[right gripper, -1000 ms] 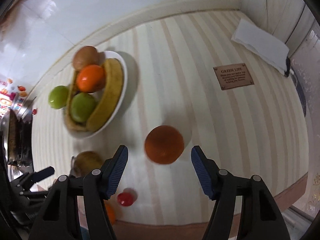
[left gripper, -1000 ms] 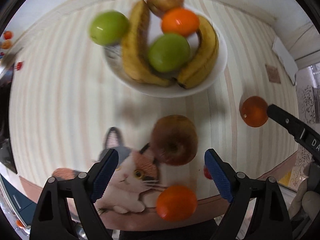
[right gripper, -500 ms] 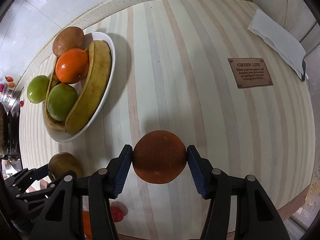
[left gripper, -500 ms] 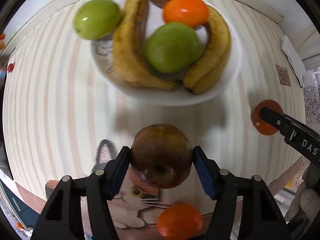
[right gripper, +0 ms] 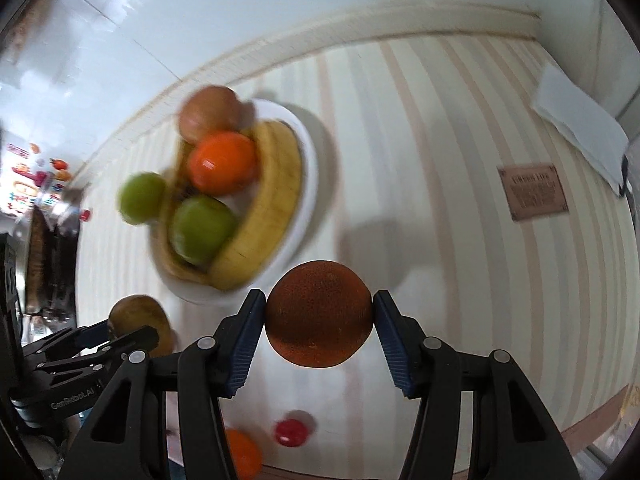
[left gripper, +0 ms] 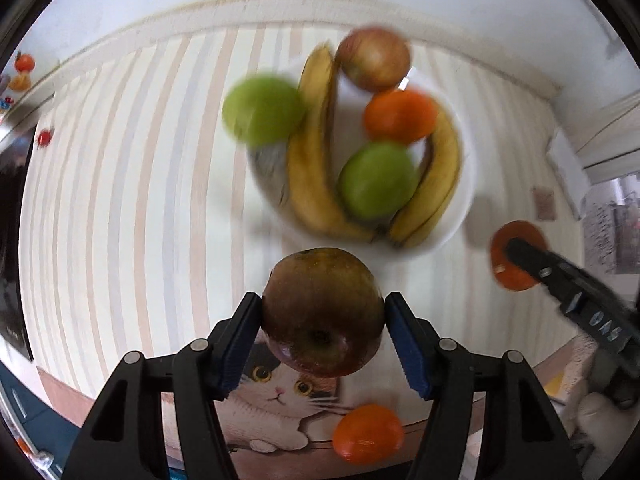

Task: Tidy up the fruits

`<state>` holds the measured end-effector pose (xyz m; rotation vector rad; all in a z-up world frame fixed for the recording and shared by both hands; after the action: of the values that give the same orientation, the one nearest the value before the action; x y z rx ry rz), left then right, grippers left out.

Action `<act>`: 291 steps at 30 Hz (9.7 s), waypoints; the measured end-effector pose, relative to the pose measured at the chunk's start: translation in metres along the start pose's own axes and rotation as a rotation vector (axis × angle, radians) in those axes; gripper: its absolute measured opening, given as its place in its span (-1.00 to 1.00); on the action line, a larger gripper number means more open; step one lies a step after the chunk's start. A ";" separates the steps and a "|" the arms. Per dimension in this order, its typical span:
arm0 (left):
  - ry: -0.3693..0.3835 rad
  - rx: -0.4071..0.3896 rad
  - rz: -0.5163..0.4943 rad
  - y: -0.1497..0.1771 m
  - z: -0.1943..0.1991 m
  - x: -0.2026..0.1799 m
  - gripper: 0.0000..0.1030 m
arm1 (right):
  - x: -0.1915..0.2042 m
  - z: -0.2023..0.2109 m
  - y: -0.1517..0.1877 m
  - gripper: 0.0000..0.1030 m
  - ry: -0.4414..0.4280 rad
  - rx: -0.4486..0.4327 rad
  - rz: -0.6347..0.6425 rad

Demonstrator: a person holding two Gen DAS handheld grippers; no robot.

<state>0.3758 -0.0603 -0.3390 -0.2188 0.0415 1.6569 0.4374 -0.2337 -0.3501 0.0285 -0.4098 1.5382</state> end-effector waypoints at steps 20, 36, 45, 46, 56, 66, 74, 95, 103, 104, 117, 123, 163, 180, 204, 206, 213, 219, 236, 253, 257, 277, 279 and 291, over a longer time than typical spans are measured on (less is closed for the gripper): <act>-0.077 0.100 -0.165 -0.144 -0.027 -0.012 0.20 | 0.049 -0.051 -0.073 0.13 -0.039 0.027 0.012; -0.089 0.123 -0.166 -0.150 -0.028 -0.016 0.22 | 0.048 -0.056 -0.070 0.25 -0.054 0.065 -0.030; -0.069 0.049 -0.115 -0.139 -0.003 0.001 0.42 | 0.048 -0.041 -0.065 0.72 -0.034 0.045 -0.026; -0.067 0.034 -0.108 -0.136 0.000 0.004 0.49 | 0.047 -0.037 -0.064 0.76 -0.023 0.046 -0.014; -0.070 -0.038 -0.003 -0.082 0.014 0.040 0.72 | 0.053 0.004 -0.041 0.84 0.089 -0.006 0.110; -0.075 -0.077 0.025 -0.032 0.029 0.044 0.72 | 0.058 0.032 -0.010 0.84 0.115 -0.050 0.161; -0.077 -0.161 -0.006 -0.010 0.066 0.031 0.72 | 0.066 0.068 0.006 0.84 0.120 -0.120 0.198; -0.061 -0.316 -0.013 0.054 0.149 0.005 0.72 | 0.091 0.172 0.055 0.84 0.075 -0.307 0.250; -0.099 -0.322 -0.015 0.063 0.146 0.004 0.72 | 0.084 0.168 0.066 0.84 0.026 -0.279 0.232; -0.098 -0.292 -0.018 0.067 0.136 0.003 0.72 | 0.078 0.162 0.069 0.84 0.033 -0.265 0.217; -0.010 0.163 -0.126 0.128 -0.028 -0.035 0.72 | -0.012 0.059 0.114 0.14 0.006 0.015 0.037; 0.009 0.194 -0.164 0.135 -0.057 -0.048 0.21 | -0.026 0.040 0.120 0.14 0.015 0.055 0.022; 0.010 -0.017 0.033 0.021 0.012 0.022 0.19 | 0.029 -0.042 0.102 -0.36 -0.038 0.097 0.107; 0.089 -0.101 0.043 -0.067 -0.013 0.005 0.22 | 0.032 -0.019 0.008 -0.36 -0.040 -0.028 0.059; 0.163 -0.006 0.150 -0.072 -0.022 0.020 0.26 | 0.033 -0.016 -0.002 -0.36 -0.094 -0.033 0.012; 0.167 -0.002 0.154 -0.072 -0.022 0.021 0.26 | 0.035 -0.015 -0.003 -0.36 -0.103 -0.033 0.013; 0.154 -0.032 0.131 -0.074 -0.009 0.018 0.25 | 0.055 -0.024 -0.001 -0.36 -0.127 -0.025 0.035; 0.134 -0.056 0.101 -0.076 -0.003 0.016 0.26 | 0.080 -0.044 -0.005 -0.36 -0.126 -0.012 0.081; 0.016 -0.180 0.049 -0.063 0.037 0.035 0.74 | 0.065 -0.024 -0.001 0.50 -0.084 -0.054 0.033; -0.109 -0.252 0.059 0.019 0.062 0.042 0.74 | 0.052 0.059 0.033 0.86 0.116 -0.146 0.165; -0.107 -0.302 0.054 0.034 0.087 0.031 0.74 | 0.053 0.086 0.042 0.90 0.103 -0.183 0.177; -0.098 -0.558 -0.022 0.144 0.223 0.010 0.74 | 0.090 0.264 0.147 0.95 0.116 -0.469 0.248; -0.098 -0.582 -0.032 0.160 0.236 0.013 0.74 | 0.093 0.277 0.160 0.95 0.120 -0.493 0.243; -0.073 -0.675 -0.093 0.243 0.296 0.020 0.74 | 0.120 0.360 0.267 0.97 0.116 -0.603 0.217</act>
<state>0.0989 -0.0182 -0.0776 -0.6589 -0.5819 1.5360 0.0899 -0.2037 -0.0446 -0.5880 -0.7872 1.5624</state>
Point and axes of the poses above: each gripper's, at about its wrist camera, not at the fingertips, and z roughly against the way its jaws point, x to its left, y to its underside, the point moved 5 cm from there along -z, roughly the way its jaws point, and after that the axes turned 2 degrees about -x, right-handed, at the moved point
